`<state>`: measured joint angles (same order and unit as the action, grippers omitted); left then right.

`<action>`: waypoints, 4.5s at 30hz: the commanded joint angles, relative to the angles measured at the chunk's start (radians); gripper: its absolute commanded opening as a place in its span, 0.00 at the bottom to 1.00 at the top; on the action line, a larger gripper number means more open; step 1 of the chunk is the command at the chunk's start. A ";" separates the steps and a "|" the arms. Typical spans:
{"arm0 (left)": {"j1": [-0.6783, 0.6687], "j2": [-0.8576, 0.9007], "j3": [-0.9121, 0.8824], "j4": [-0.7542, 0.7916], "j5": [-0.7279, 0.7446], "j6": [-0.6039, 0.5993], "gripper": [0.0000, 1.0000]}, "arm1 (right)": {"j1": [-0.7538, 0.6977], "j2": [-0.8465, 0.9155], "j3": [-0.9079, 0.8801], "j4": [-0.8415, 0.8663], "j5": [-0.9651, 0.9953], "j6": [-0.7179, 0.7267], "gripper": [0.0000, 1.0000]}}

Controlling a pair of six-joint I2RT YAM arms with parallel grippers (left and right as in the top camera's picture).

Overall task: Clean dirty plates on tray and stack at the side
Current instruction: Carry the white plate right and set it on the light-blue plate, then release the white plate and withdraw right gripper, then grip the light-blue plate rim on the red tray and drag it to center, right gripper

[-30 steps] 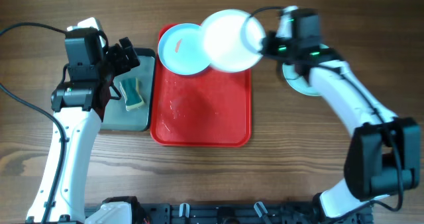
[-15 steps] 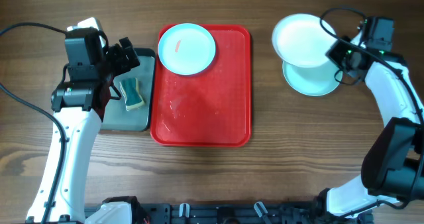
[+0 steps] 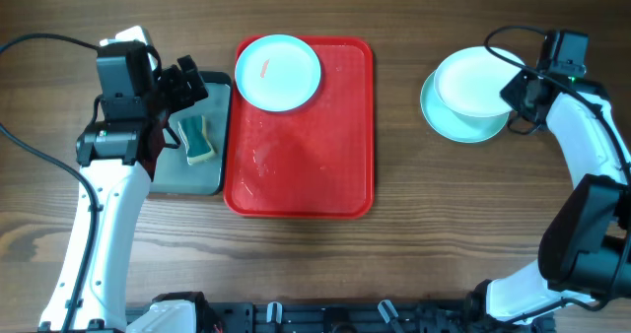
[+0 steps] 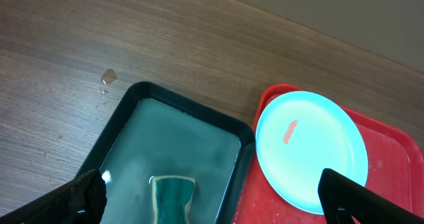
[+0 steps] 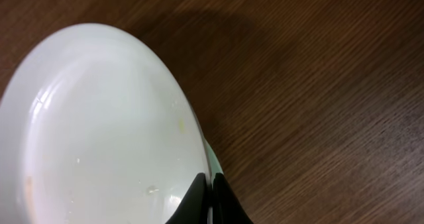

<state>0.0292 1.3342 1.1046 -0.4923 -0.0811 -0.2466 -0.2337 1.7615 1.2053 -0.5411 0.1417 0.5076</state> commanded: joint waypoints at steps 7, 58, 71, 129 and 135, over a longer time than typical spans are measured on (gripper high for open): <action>0.003 0.005 0.005 0.003 0.005 -0.012 1.00 | 0.000 0.002 -0.110 0.072 -0.047 -0.067 0.04; 0.003 0.005 0.005 0.003 0.005 -0.012 1.00 | 0.351 0.156 -0.035 0.169 -0.203 -0.491 0.54; 0.003 0.005 0.005 0.003 0.005 -0.012 1.00 | 0.355 0.163 -0.035 0.147 -0.555 -0.275 0.49; 0.003 0.005 0.005 0.003 0.005 -0.012 1.00 | 0.703 0.385 0.442 0.160 -0.230 -0.218 0.50; 0.003 0.005 0.005 0.003 0.005 -0.012 1.00 | 0.704 0.467 0.441 0.251 -0.246 -0.175 0.50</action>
<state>0.0292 1.3350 1.1046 -0.4923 -0.0811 -0.2466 0.4667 2.1841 1.6390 -0.3229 -0.1062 0.2939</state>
